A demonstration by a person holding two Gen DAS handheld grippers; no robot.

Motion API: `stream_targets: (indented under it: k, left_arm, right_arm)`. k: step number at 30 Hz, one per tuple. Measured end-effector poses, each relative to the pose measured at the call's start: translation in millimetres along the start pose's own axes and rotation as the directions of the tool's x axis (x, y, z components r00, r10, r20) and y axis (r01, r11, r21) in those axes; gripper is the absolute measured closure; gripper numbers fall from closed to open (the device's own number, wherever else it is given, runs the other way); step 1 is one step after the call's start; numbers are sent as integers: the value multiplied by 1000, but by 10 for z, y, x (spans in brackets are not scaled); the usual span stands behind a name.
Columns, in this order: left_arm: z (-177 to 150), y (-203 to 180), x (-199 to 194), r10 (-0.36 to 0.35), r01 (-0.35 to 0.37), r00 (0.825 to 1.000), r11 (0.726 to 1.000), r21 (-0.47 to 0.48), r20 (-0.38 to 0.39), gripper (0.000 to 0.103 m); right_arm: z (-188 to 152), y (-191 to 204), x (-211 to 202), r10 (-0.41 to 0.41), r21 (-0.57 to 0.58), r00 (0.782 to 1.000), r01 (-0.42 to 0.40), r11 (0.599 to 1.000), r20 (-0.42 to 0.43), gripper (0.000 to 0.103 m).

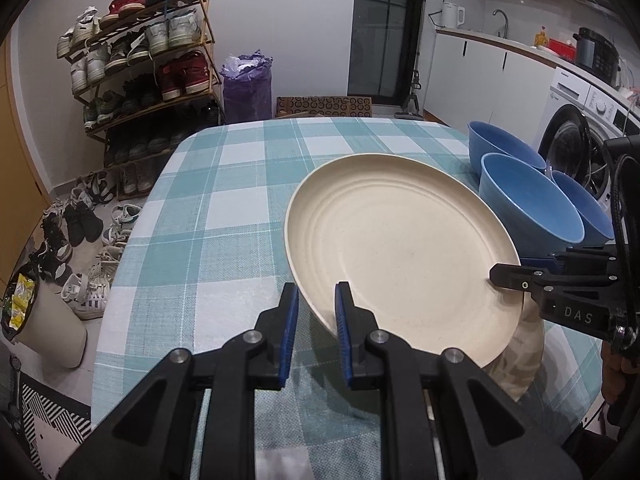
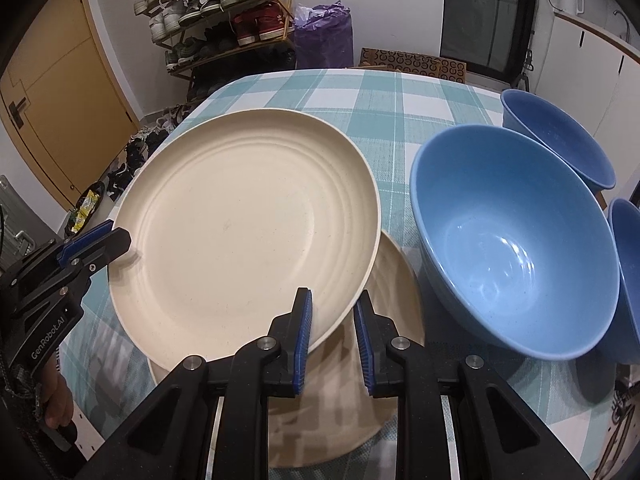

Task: Organize plates and bowls
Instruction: 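Lower the cream plate onto the plate stack with both grippers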

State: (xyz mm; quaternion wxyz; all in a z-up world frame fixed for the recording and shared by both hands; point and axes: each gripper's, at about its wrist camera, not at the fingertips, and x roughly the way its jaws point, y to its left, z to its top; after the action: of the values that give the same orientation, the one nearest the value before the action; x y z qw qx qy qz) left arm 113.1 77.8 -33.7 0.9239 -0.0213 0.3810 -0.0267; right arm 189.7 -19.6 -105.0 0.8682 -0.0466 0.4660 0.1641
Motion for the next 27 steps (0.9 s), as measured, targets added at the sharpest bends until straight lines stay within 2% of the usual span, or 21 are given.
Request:
stream_targets:
  k: [6, 27]
  left_arm:
    - [-38, -100, 38, -24, 25, 999, 999, 36, -30, 88]
    - [-113, -308, 61, -18, 33, 994, 989, 145, -103, 87]
  right_arm:
    - [-119, -83, -9, -9, 15, 1000, 9, 1000, -17, 81]
    - [-331, -125, -110, -30, -3, 997, 30, 1000, -68, 78]
